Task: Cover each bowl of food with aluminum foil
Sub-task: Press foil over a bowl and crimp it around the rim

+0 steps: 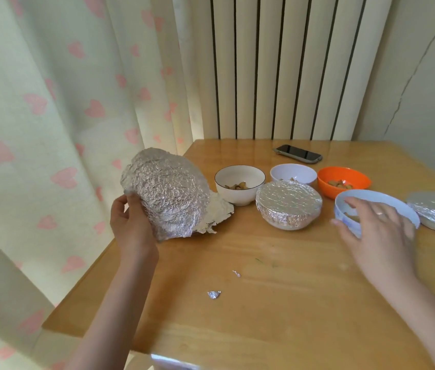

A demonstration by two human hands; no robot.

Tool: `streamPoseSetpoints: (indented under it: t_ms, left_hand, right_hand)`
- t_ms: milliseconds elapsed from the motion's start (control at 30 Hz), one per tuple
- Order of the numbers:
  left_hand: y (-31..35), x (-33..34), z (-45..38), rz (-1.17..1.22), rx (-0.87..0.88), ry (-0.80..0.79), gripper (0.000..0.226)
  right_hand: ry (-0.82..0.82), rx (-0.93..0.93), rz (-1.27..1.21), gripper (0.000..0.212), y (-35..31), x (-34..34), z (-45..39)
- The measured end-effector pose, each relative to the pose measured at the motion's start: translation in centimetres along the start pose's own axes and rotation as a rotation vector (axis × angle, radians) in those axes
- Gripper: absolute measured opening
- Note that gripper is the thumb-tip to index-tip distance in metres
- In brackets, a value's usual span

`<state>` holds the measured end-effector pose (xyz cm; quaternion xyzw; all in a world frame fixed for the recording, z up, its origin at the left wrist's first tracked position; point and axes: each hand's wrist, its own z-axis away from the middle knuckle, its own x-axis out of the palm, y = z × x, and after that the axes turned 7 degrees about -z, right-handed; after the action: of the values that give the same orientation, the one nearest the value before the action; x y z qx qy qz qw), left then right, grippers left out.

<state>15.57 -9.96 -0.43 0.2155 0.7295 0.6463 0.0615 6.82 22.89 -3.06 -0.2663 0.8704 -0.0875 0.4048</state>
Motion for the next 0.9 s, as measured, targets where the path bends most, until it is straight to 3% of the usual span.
streamPoseSetpoints:
  t_ms: [133, 300, 467, 567, 700, 900]
  left_hand:
    - [-0.6, -0.3, 0.8, -0.025, -0.024, -0.006, 0.027]
    - [-1.0, -0.3, 1.9, 0.006, -0.052, -0.061, 0.027]
    - [-0.5, 0.1, 3.4, 0.04, -0.098, -0.119, 0.028]
    - [0.5, 0.5, 4.7, 0.075, -0.127, -0.17, 0.027]
    - [1.9, 0.9, 6.8, 0.093, -0.168, -0.267, 0.027]
    - [3.0, 0.7, 9.4, 0.092, -0.266, -0.509, 0.023]
  right_hand:
    - [-0.093, 0.016, 0.094, 0.028, 3.3, 0.5, 0.4]
    - [-0.092, 0.015, -0.067, 0.022, 3.0, -0.6, 1.0]
    - [-0.109, -0.15, -0.252, 0.015, 0.0, -3.5, 4.8]
    - [-0.248, -0.305, -0.355, 0.009, -1.7, -4.2, 7.0]
    - [-0.285, -0.453, -0.444, 0.011, -4.7, -3.5, 8.7]
    - [-0.419, -0.374, -0.613, 0.03, -6.1, -3.3, 8.3]
